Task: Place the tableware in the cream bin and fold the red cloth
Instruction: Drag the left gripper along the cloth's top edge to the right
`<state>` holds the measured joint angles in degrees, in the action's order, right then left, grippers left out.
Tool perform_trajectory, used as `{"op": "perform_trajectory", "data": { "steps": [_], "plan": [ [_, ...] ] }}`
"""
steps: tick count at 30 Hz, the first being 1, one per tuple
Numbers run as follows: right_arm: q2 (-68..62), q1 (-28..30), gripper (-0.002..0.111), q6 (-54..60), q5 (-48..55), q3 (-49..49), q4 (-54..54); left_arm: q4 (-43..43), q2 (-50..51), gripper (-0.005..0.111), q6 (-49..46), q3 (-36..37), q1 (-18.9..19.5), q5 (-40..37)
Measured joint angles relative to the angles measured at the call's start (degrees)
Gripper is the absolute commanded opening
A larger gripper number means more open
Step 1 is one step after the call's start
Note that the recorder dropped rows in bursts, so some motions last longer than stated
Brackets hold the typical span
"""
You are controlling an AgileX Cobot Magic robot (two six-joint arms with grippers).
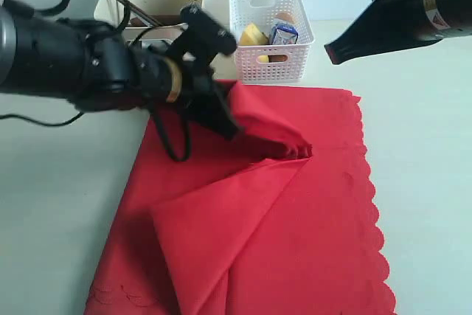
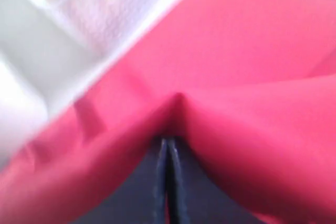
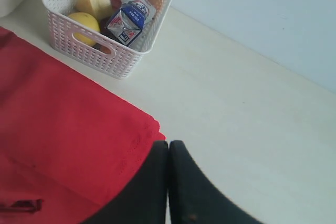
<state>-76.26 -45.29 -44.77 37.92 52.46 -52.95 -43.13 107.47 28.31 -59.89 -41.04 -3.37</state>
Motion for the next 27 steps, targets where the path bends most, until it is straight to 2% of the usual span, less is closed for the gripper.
{"op": "perform_trajectory", "data": {
  "steps": [2,4,9,10,12,13,14,17,18,21,23,27],
  "plan": [
    [0.0,0.0,0.0,0.0,0.4,0.0,-0.1,0.0,0.0,0.0,0.0,-6.8,-2.4,1.2],
    [0.0,0.0,0.0,0.0,2.8,0.0,-0.7,0.0,0.0,0.0,0.0,-9.7,-2.9,1.8],
    [0.0,0.0,0.0,0.0,4.7,0.0,-1.4,0.0,-0.1,0.0,0.0,-9.3,-1.6,-6.4],
    [0.0,0.0,0.0,-0.1,4.8,0.0,-1.5,0.0,-0.6,0.0,-0.2,-7.8,-1.2,-10.9],
    [0.0,0.0,0.0,-0.4,4.8,0.0,-1.6,0.0,-1.6,0.0,-1.0,-3.0,-0.9,-14.4],
    [0.0,0.0,0.0,-0.5,4.8,0.0,-1.6,0.0,-1.6,0.0,-1.1,-0.9,-0.9,-13.8],
    [0.0,0.0,0.0,-1.1,4.5,0.0,-1.6,0.1,-1.6,0.0,-1.2,3.0,-0.9,-9.0],
    [0.0,0.0,0.0,-1.3,2.4,0.0,-1.3,0.2,0.9,0.0,-1.2,5.6,-0.9,4.0],
    [0.0,0.0,0.0,-1.3,1.8,0.0,-1.2,0.2,3.6,0.0,-0.8,3.9,-0.9,7.7],
    [0.0,0.0,0.0,-1.4,1.6,0.0,-1.0,0.2,9.5,0.0,-0.1,-2.4,-0.9,8.3],
    [0.0,0.0,0.0,-1.4,1.6,0.0,-1.0,0.2,13.5,0.0,0.3,-9.9,-0.9,5.5],
    [0.0,0.0,0.0,-1.4,1.5,0.0,-1.0,0.1,14.1,0.0,0.7,-21.2,0.2,1.3]
  ]
}}
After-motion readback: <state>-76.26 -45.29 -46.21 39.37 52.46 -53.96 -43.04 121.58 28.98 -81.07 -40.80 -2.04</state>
